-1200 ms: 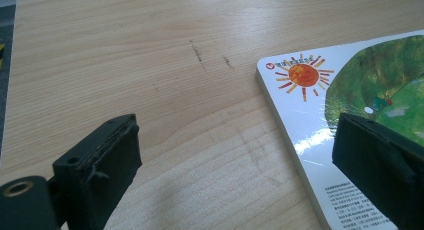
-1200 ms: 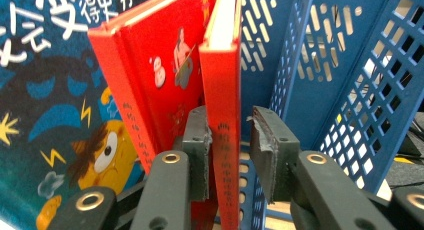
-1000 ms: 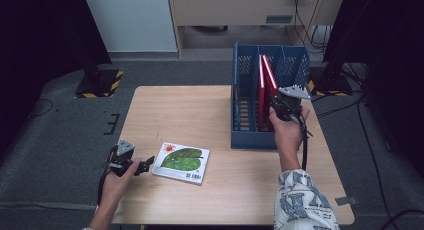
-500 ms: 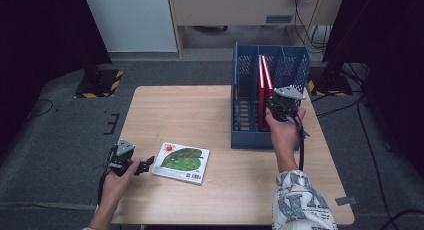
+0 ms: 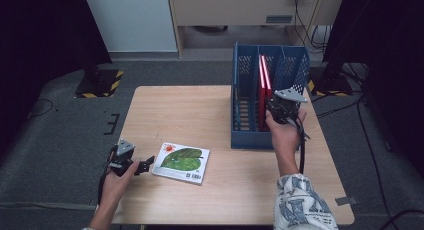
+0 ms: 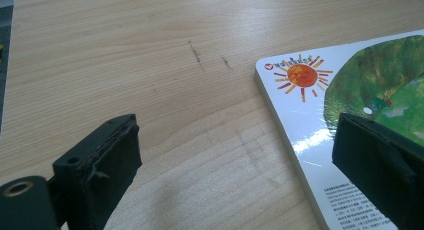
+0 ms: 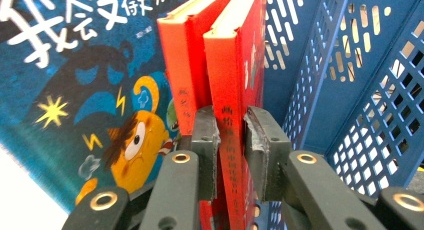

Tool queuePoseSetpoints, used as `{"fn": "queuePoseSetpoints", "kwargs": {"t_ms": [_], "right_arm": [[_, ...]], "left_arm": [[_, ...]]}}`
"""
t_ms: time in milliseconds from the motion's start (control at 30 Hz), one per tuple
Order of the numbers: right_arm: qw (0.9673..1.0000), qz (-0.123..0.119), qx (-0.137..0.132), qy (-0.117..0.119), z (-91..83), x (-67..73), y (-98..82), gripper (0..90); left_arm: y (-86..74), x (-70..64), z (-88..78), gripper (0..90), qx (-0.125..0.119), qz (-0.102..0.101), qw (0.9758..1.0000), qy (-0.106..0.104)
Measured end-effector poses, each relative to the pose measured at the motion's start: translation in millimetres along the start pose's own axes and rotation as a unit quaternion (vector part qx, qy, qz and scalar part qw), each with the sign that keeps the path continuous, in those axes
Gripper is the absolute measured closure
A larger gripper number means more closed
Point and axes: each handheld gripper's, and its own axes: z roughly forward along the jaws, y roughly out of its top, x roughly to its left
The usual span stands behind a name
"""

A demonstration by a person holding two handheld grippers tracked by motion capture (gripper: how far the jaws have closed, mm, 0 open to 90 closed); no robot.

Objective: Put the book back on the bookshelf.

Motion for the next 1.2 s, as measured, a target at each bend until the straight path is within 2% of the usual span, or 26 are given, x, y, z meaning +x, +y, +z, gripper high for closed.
{"fn": "queuePoseSetpoints", "kwargs": {"t_ms": [133,400,900,1100,1200], "right_arm": [[1.0,-0.002,0.0,0.008,-4.6,-0.6,-2.2,72.1],[0.9997,0.004,-0.001,0.025,-7.6,-3.0,-4.4,58.0],[0.999,0.006,0.007,0.043,-6.6,1.6,-11.3,54.6],[0.9989,0.007,0.007,0.045,-9.9,0.7,-14.5,48.1],[0.9988,0.016,0.004,0.047,-12.6,0.8,-15.5,42.7]], "left_arm": [[0.1,-0.7,0.1,4.5,0.002,0.003,1.0,0.0],[0.1,-0.9,0.3,4.5,0.002,0.004,1.0,0.0],[0.1,-1.2,0.7,4.4,0.003,0.006,1.0,-0.002],[0.2,-1.7,1.2,4.4,0.004,0.007,1.0,-0.002],[0.0,-2.1,1.4,4.4,0.003,0.007,1.0,-0.003]]}}
